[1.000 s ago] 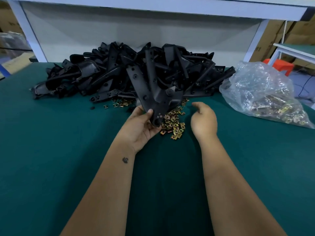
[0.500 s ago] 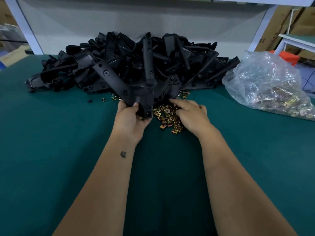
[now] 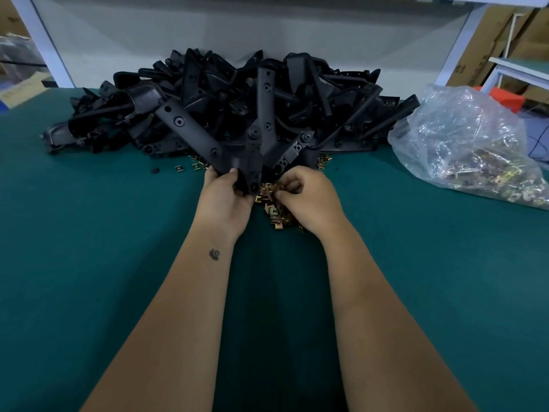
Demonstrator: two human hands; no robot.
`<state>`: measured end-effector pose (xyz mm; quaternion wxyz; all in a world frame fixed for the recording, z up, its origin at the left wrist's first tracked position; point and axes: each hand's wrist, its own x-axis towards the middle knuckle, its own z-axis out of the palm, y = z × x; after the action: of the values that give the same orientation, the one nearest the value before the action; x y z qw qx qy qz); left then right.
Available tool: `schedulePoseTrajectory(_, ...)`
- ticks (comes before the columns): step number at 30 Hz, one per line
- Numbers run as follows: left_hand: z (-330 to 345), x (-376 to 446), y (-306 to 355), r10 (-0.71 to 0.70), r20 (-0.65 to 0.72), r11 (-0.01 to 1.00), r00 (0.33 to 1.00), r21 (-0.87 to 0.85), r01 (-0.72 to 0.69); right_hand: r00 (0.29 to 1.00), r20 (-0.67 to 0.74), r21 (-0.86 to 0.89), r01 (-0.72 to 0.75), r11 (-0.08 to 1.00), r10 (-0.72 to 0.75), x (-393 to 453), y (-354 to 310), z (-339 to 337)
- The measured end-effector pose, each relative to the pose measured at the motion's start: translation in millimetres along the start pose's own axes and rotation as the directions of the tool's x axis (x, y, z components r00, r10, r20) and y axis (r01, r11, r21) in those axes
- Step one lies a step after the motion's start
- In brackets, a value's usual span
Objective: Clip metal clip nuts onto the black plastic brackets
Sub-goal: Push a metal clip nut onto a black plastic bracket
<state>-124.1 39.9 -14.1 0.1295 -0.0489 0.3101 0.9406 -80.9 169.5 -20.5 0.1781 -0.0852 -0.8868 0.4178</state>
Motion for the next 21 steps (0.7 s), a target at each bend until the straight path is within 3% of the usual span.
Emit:
schedulePoseTrajectory(4, -2.3, -1.3, 1.8, 0.029, -0.043, 0.999, 0.999, 0.043, -0.027, 0.996, 0.076, 0.174, 0.04, 0.984, -0.054, -3.0, -14.5, 15.8)
schedulePoseTrajectory(6, -4.1, -1.8, 5.8, 0.028, -0.085, 0.999, 0.996, 0.032, -0.025, 0.999, 0.025, 0.193, 0.036, 0.981, -0.041, -4.2, -14.2, 12.4)
schedulePoseTrajectory(8, -7.6, -1.3, 11.8, 0.023, -0.12, 1.0, 0.992, 0.015, -0.021, 0.996, -0.08, 0.172, -0.009, 0.985, 0.023, -6.6, -10.4, 2.8)
schedulePoseTrajectory(10, -10.6, -0.2, 17.9, 0.01, -0.137, 0.999, 0.99, -0.043, -0.016, 0.985, -0.131, 0.044, -0.104, 0.994, 0.109, -8.9, -6.0, -8.4)
schedulePoseTrajectory(12, -11.7, 0.8, 21.4, -0.004, -0.149, 0.997, 0.989, -0.082, -0.008, 0.987, -0.038, -0.116, -0.162, 0.98, 0.158, -9.1, -2.7, -16.1)
schedulePoseTrajectory(15, -10.7, 0.6, 20.4, -0.023, -0.134, 0.996, 0.991, -0.085, 0.012, 0.975, 0.196, -0.351, -0.033, 0.936, 0.108, -9.5, -5.6, -14.0)
schedulePoseTrajectory(21, -7.5, 0.2, 15.2, -0.026, -0.095, 0.999, 0.995, 0.042, 0.03, 0.979, 0.201, -0.201, 0.054, 0.978, -0.013, -8.9, -10.9, -0.3)
